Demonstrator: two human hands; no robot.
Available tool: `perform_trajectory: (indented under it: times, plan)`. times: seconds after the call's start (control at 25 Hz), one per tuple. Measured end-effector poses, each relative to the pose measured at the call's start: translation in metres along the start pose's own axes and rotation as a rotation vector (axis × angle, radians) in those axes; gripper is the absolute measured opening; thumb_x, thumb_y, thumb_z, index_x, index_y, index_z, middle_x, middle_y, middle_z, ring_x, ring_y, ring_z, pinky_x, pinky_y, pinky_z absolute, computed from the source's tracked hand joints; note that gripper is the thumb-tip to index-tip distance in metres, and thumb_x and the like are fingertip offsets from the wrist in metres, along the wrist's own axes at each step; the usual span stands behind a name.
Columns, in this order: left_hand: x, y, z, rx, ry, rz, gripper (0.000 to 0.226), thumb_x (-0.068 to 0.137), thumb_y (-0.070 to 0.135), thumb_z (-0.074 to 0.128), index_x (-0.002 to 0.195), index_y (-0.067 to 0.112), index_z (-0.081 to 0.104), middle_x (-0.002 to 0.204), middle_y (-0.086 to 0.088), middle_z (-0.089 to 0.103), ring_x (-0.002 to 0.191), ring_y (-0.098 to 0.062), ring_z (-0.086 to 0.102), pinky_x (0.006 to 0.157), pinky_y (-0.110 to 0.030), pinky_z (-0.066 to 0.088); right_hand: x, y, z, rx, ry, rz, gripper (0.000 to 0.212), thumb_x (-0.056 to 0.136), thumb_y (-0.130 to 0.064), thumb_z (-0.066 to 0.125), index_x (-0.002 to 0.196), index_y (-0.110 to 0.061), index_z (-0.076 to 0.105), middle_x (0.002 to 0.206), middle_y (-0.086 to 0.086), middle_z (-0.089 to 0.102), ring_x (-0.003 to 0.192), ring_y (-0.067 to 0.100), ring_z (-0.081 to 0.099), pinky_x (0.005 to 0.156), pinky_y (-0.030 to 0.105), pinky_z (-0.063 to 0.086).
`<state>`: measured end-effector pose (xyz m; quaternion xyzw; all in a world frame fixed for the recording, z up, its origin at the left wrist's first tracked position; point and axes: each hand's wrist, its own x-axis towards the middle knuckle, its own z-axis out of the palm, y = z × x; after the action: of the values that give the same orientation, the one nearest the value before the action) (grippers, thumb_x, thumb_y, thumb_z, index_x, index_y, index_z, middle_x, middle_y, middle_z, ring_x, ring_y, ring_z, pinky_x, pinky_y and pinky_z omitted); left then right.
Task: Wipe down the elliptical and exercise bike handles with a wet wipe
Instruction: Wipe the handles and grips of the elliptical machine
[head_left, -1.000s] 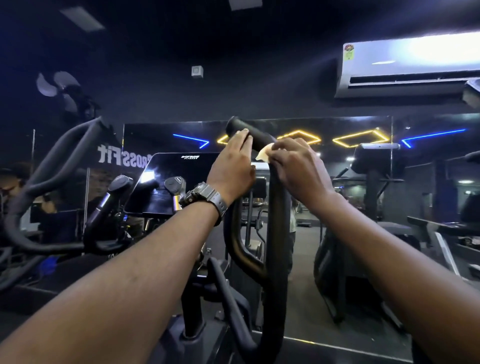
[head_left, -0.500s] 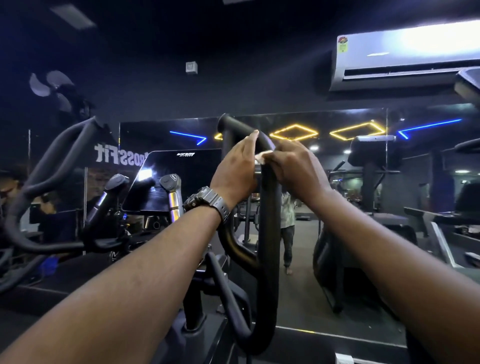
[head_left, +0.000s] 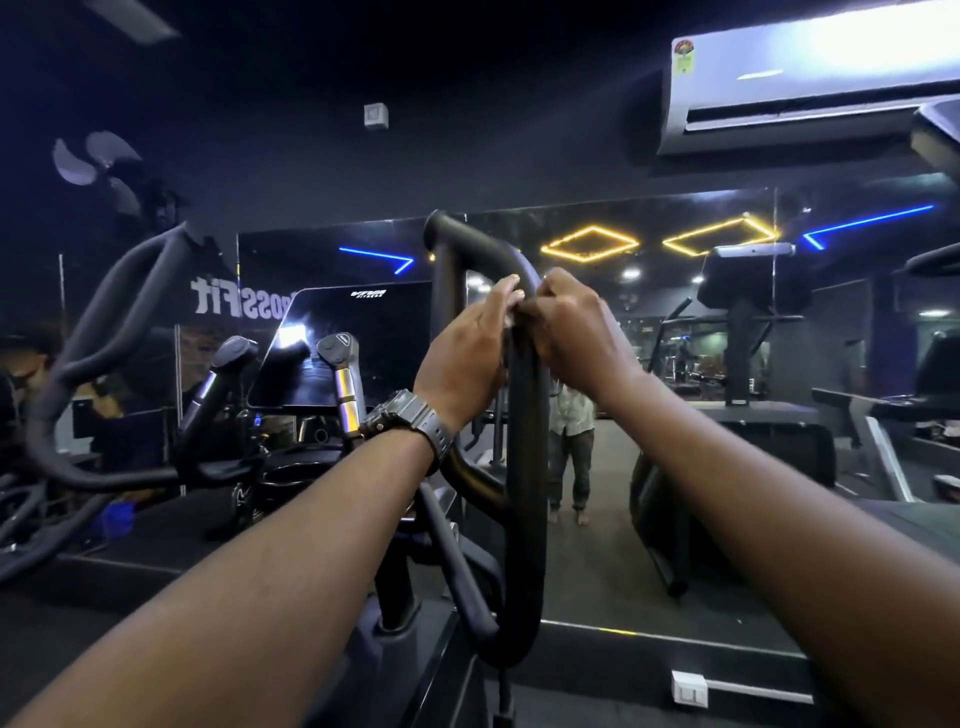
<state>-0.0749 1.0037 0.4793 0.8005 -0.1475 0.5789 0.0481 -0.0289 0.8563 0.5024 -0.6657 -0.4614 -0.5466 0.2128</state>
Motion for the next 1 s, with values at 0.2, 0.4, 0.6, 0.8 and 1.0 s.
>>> perform_trajectory:
  times: [0.2,0.4,0.6,0.8,1.0]
  plan:
    - [-0.014,0.012,0.003,-0.142,-0.035,-0.151,0.072,0.086,-0.002,0.062,0.149,0.012,0.029,0.148,-0.004,0.049,0.132,-0.019,0.051,0.109,-0.034,0.043,-0.068,-0.008,0.008,0.094,-0.111,-0.098,0.029,0.097,-0.026,0.050,0.106,-0.011,0.073,0.092,0.004,0.055,0.076,0.016,0.052,0.066,0.027,0.049]
    - [-0.022,0.022,0.005,-0.253,0.055,-0.298,0.052,0.089,0.004,0.063,0.136,0.017,0.048,0.126,-0.006,0.066,0.113,-0.020,0.064,0.095,-0.036,0.053,-0.016,0.005,-0.005,0.088,-0.031,0.039,0.025,0.095,-0.026,0.058,0.096,-0.009,0.076,0.093,0.008,0.062,0.079,0.024,0.060,0.067,0.040,0.056]
    - [-0.026,0.023,0.006,-0.640,0.043,-0.594,0.048,0.080,-0.013,0.067,0.122,0.011,0.058,0.108,0.002,0.068,0.106,-0.013,0.068,0.087,-0.023,0.057,-0.095,-0.020,0.016,-0.010,-0.230,-0.164,0.014,0.092,-0.018,0.064,0.104,-0.015,0.071,0.099,0.005,0.058,0.086,0.020,0.053,0.065,0.038,0.056]
    - [-0.061,0.007,-0.005,-0.156,-0.180,-0.388,0.052,0.079,-0.006,0.062,0.123,0.020,0.058,0.103,-0.001,0.074,0.095,-0.018,0.071,0.084,-0.034,0.058,-0.039,-0.018,0.009,-0.049,-0.138,0.090,0.010,0.093,-0.014,0.063,0.095,-0.010,0.072,0.091,0.003,0.051,0.083,0.019,0.050,0.064,0.037,0.055]
    - [-0.085,0.000,-0.010,0.049,-0.330,-0.243,0.056,0.082,-0.005,0.058,0.134,0.014,0.050,0.110,-0.013,0.069,0.102,-0.032,0.064,0.088,-0.042,0.051,-0.088,-0.050,0.017,-0.134,-0.430,-0.062,0.008,0.093,-0.012,0.061,0.090,-0.005,0.063,0.093,0.004,0.047,0.082,0.022,0.053,0.057,0.037,0.055]
